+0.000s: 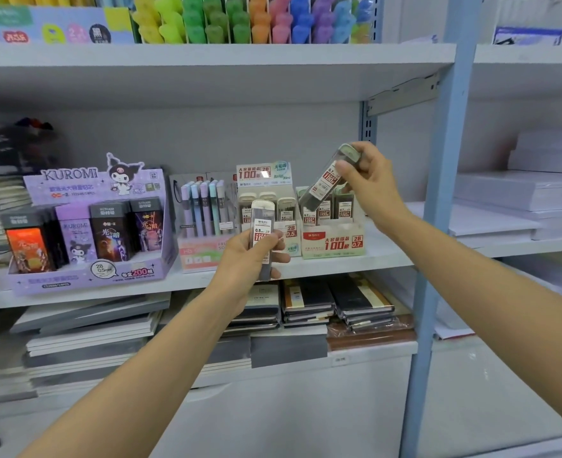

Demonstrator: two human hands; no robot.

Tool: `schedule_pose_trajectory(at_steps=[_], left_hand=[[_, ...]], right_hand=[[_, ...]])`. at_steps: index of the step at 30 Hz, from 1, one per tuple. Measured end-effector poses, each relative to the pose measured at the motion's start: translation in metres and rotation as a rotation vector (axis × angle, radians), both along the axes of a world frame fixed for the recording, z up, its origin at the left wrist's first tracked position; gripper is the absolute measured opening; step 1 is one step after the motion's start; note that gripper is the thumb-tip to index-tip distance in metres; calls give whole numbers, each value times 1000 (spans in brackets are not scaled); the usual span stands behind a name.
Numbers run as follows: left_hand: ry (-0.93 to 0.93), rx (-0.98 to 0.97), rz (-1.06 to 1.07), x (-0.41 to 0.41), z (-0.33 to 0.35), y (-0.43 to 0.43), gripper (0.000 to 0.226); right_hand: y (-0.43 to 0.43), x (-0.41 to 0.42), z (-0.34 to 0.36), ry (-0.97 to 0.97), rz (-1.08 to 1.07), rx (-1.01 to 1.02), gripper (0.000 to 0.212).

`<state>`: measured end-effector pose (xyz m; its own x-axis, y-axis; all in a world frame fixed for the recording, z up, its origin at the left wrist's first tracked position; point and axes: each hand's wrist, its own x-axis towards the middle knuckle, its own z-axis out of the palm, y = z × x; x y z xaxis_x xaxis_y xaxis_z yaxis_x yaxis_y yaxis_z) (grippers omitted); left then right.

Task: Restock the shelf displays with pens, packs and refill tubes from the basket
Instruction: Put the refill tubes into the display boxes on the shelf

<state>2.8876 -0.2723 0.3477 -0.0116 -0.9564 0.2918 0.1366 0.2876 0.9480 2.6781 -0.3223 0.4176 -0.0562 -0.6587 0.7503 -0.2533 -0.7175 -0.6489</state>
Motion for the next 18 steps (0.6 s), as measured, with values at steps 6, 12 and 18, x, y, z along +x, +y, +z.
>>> schedule_pose_trajectory(at_steps=[6, 12, 18], left_hand=[[-72, -28, 49, 5, -2, -2, 10], [-67, -4, 45, 10, -5, -4, 12], [-54, -14, 31, 11, -5, -4, 10]], right_hand=[[-21, 3, -5, 286, -179, -76, 16], [-34, 10, -13, 428, -255, -75, 31], [-40, 12, -17, 530, -201, 5, 39]])
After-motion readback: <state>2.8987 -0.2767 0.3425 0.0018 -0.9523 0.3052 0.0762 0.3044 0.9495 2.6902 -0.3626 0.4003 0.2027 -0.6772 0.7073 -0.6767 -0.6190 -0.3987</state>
